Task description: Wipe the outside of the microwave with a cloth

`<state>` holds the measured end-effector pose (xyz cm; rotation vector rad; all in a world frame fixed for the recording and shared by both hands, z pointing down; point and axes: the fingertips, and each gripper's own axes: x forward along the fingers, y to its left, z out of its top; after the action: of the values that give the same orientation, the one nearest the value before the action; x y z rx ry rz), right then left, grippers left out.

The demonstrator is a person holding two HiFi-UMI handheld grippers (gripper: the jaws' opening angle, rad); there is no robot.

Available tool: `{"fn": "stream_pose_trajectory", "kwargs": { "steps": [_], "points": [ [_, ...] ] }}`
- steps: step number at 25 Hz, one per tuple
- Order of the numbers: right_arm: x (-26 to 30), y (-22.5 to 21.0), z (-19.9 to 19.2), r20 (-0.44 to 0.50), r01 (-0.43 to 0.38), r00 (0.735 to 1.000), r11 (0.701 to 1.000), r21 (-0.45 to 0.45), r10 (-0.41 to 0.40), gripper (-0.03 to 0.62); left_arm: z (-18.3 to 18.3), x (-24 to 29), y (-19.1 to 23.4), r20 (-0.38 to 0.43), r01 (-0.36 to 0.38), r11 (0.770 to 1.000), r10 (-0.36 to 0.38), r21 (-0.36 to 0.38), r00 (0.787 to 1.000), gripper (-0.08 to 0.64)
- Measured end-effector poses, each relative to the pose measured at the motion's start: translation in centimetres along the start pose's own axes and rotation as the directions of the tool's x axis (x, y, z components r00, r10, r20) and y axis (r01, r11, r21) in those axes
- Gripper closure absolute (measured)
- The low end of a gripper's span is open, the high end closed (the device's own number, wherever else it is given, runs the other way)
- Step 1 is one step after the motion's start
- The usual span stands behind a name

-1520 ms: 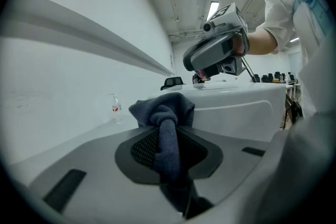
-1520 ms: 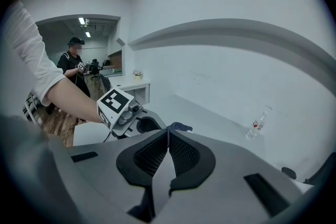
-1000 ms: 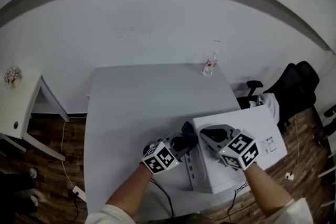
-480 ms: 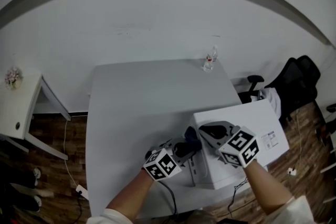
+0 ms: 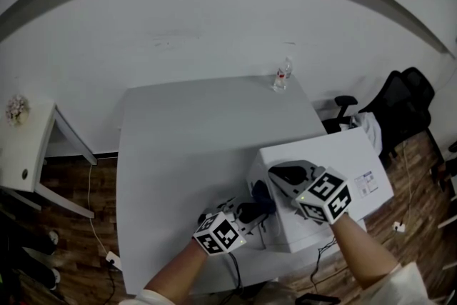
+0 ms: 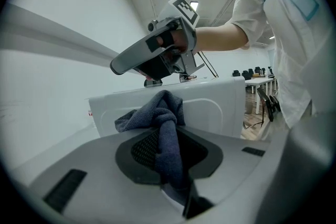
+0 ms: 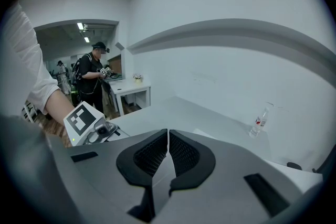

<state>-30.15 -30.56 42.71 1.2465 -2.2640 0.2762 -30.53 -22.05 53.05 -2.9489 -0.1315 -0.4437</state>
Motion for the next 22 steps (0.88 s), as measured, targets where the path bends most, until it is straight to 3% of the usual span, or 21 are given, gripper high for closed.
{"fn": "stream_pose_trajectory", "kwargs": {
  "steps": [22],
  "points": [
    [-0.8,1.6,0.2,0.018,0.005,1.0,1.0,0.011,-0.005,0.558,0.0,-0.8,-9.1,0.02,0.104,0.994,-0.105,0.013,0.994,0.491]
  ]
}}
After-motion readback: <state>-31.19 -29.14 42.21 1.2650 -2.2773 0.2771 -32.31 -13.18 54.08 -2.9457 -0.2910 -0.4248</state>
